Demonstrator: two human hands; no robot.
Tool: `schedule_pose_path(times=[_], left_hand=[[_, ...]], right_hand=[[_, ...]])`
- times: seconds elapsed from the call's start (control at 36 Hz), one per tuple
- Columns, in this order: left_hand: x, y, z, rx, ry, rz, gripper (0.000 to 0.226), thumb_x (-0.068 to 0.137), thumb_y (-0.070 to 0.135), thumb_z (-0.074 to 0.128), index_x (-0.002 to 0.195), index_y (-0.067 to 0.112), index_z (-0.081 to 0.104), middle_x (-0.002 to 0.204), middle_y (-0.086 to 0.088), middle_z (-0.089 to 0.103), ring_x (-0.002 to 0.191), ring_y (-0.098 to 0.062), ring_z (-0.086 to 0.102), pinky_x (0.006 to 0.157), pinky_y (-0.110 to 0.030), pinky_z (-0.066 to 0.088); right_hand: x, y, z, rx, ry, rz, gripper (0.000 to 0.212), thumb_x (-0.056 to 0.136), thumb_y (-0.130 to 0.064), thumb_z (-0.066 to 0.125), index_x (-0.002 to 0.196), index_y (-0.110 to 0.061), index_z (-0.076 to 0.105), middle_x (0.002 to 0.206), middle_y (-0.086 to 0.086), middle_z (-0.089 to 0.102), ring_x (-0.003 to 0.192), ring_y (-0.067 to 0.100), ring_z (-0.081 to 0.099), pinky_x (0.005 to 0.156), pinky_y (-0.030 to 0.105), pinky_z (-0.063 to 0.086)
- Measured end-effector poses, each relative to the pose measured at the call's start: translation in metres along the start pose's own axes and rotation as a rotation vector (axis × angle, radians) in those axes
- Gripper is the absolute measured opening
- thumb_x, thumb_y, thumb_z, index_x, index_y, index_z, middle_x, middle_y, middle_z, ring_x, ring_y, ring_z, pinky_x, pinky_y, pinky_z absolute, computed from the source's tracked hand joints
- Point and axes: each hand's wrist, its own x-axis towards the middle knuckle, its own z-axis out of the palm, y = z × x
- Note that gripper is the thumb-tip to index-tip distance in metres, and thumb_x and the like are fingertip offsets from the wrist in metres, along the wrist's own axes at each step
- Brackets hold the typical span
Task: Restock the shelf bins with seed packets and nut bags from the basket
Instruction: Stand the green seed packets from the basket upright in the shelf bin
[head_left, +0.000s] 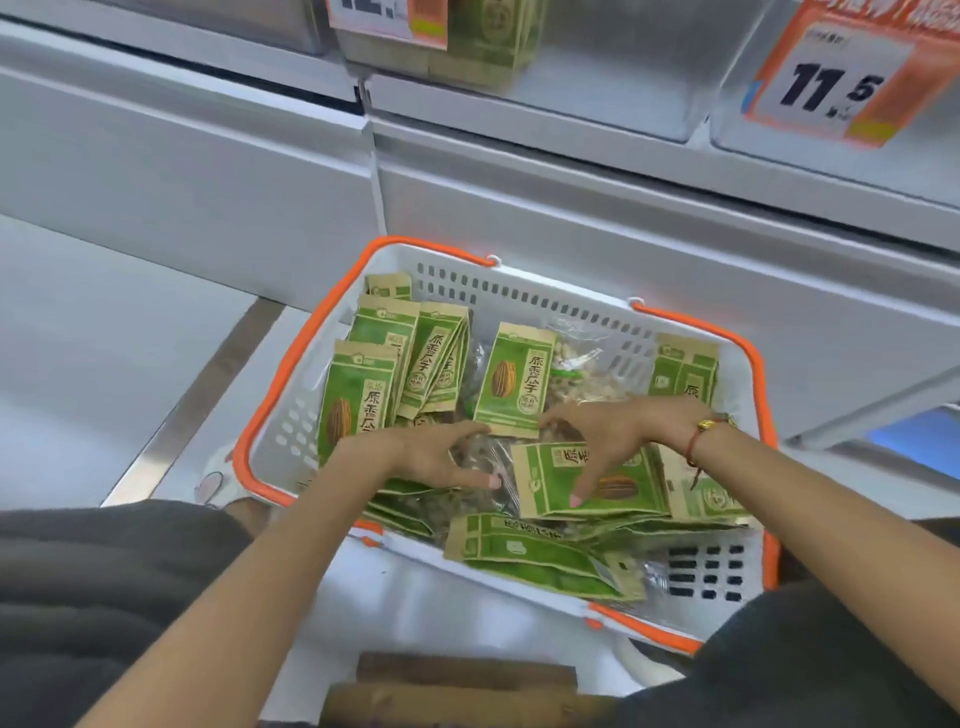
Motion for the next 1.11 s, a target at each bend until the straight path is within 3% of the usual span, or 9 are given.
schedule_pose_path(times=[0.19,0.36,0.47,0.56,0.69,0.83,0.92,0.97,1.11], left_hand=[[-0.021,-0.003,-0.025,0.319,-0.229,-0.131,0.081,0.081,0.045,0.068,0.147,0.029,0.025,0.154,0.0,0.022,0.14,-0.023,0.025,0.116,-0.041,0.021],[-0.022,-0.047,-0.042,0.043,0.061,-0.21,0.028,0.084,0.031,0.07,0.109,0.02,0.063,0.121,-0.003,0.06,0.109,-0.022,0.058,0.099,-0.037,0.045],[-0.026,-0.058,-0.05,0.103,0.355,-0.227,0.014,0.086,0.028,0.068,0.093,0.029,0.056,0.106,0.0,0.056,0.098,-0.019,0.056,0.09,-0.032,0.046],[-0.025,-0.056,-0.044,-0.109,0.491,-0.123,0.01,0.087,0.024,0.066,0.082,0.029,0.059,0.093,0.0,0.063,0.092,-0.019,0.06,0.083,-0.031,0.046],[-0.016,-0.052,-0.04,-0.404,0.735,-0.018,0.003,0.089,0.027,0.064,0.089,0.025,0.064,0.096,-0.002,0.066,0.094,-0.019,0.062,0.081,-0.031,0.049],[-0.008,-0.028,-0.028,-0.692,0.896,-0.003,0.023,0.093,0.019,0.058,0.111,0.006,0.066,0.107,-0.005,0.064,0.099,-0.018,0.059,0.083,-0.026,0.043],[-0.005,-0.012,-0.018,-0.843,0.815,-0.015,0.035,0.095,0.02,0.055,0.124,0.002,0.059,0.121,-0.01,0.062,0.109,-0.022,0.058,0.092,-0.028,0.047],[-0.005,0.003,-0.012,-0.876,0.698,0.025,0.039,0.095,0.026,0.054,0.129,0.008,0.055,0.125,-0.006,0.059,0.112,-0.022,0.058,0.085,-0.031,0.055],[0.003,0.028,-0.006,-0.673,0.619,0.101,0.032,0.1,0.034,0.04,0.114,0.021,0.065,0.119,0.013,0.051,0.112,-0.013,0.049,0.105,-0.043,0.039]], right_hand=[[0.004,0.007,0.014,-0.201,0.192,0.014,0.083,0.06,-0.053,0.082,0.125,-0.013,0.05,0.121,0.003,0.058,0.109,0.026,0.055,0.094,0.038,0.047],[-0.008,0.013,-0.002,-0.052,0.241,-0.087,0.037,0.077,-0.031,0.077,0.103,-0.02,0.053,0.114,0.002,0.054,0.104,0.019,0.051,0.088,0.03,0.043],[-0.008,0.021,-0.009,-0.013,0.314,-0.132,0.025,0.08,-0.027,0.075,0.092,-0.03,0.053,0.109,-0.003,0.058,0.1,0.015,0.053,0.09,0.031,0.045],[-0.008,0.024,-0.016,0.043,0.386,-0.174,0.017,0.082,-0.025,0.073,0.093,-0.027,0.06,0.102,-0.006,0.062,0.091,0.009,0.055,0.083,0.024,0.046],[-0.01,0.025,-0.027,0.296,0.641,-0.177,0.022,0.085,-0.021,0.07,0.106,-0.017,0.064,0.099,-0.006,0.061,0.091,0.006,0.057,0.087,0.026,0.05],[-0.001,0.012,-0.026,0.544,0.962,-0.067,0.025,0.09,-0.021,0.063,0.113,-0.014,0.055,0.104,0.0,0.061,0.093,0.015,0.059,0.073,0.021,0.047],[0.004,0.002,-0.02,0.47,0.902,-0.005,0.032,0.091,-0.022,0.061,0.12,-0.016,0.049,0.109,-0.001,0.06,0.081,0.01,0.059,0.064,0.015,0.046],[0.007,-0.006,-0.016,0.451,0.786,0.009,0.039,0.089,-0.025,0.064,0.124,-0.016,0.048,0.111,-0.001,0.058,0.078,0.008,0.059,0.06,0.015,0.048],[0.013,-0.018,-0.014,0.325,0.637,0.032,0.033,0.095,-0.021,0.054,0.126,-0.012,0.053,0.116,0.007,0.063,0.081,0.014,0.063,0.082,0.032,0.055]])
